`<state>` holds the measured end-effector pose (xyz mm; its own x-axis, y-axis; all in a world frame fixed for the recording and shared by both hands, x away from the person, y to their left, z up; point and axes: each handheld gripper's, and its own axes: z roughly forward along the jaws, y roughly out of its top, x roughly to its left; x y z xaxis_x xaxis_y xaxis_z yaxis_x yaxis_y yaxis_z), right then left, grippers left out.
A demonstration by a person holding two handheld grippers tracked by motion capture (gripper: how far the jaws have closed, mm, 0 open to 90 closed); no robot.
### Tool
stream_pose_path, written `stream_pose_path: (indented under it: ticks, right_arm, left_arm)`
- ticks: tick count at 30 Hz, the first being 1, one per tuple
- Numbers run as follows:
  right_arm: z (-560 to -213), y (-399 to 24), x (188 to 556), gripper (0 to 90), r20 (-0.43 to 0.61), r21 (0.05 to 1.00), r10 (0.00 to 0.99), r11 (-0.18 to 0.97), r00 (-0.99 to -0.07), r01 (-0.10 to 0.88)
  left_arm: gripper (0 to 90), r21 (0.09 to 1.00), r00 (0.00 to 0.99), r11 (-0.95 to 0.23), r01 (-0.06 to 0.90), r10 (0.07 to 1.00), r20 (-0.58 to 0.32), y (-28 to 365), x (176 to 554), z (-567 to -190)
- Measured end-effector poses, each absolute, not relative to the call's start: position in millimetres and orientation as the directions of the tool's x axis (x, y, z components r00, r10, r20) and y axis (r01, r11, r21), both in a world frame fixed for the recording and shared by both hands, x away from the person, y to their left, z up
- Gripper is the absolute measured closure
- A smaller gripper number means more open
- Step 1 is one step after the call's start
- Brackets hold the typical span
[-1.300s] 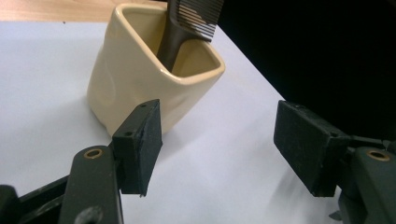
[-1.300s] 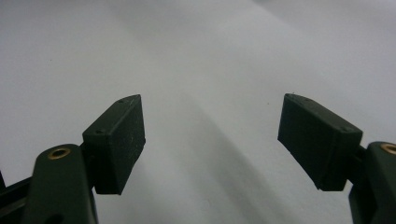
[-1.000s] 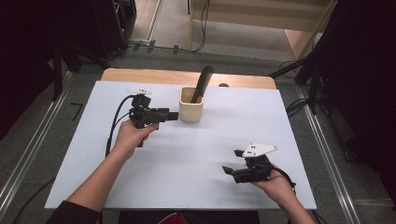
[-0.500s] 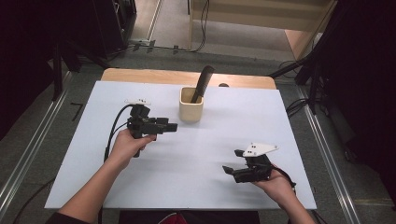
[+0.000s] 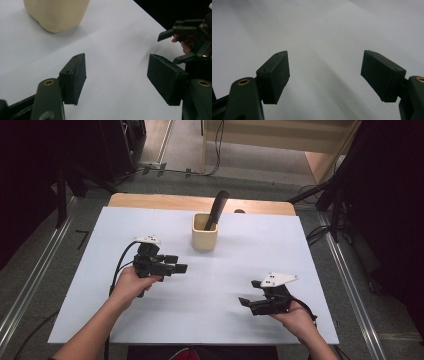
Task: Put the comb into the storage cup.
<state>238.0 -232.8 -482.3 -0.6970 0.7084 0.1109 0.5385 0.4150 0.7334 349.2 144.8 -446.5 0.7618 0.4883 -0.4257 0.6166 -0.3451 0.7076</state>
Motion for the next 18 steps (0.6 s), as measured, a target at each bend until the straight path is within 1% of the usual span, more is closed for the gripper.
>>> stream_pose_path:
  ticks: [6,11,18]
  right_arm:
    - [-482,-233,238,21.2,0.115,0.732,0.71,0.412,-0.695,0.543]
    - [-483,-234,239,21.2,0.122,0.734,0.711,0.405,-0.693,0.545]
    - [-483,-235,239,21.2,0.13,0.734,0.715,0.397,-0.687,0.551]
  left_arm:
    - [31.9,0.7,0.773,-0.381,0.604,0.495,-0.397,144,340,-448]
    - [31.9,0.704,0.796,-0.418,0.573,0.489,-0.357,145,330,-451]
    - [31.8,0.713,0.81,-0.432,0.553,0.48,-0.337,150,319,-453]
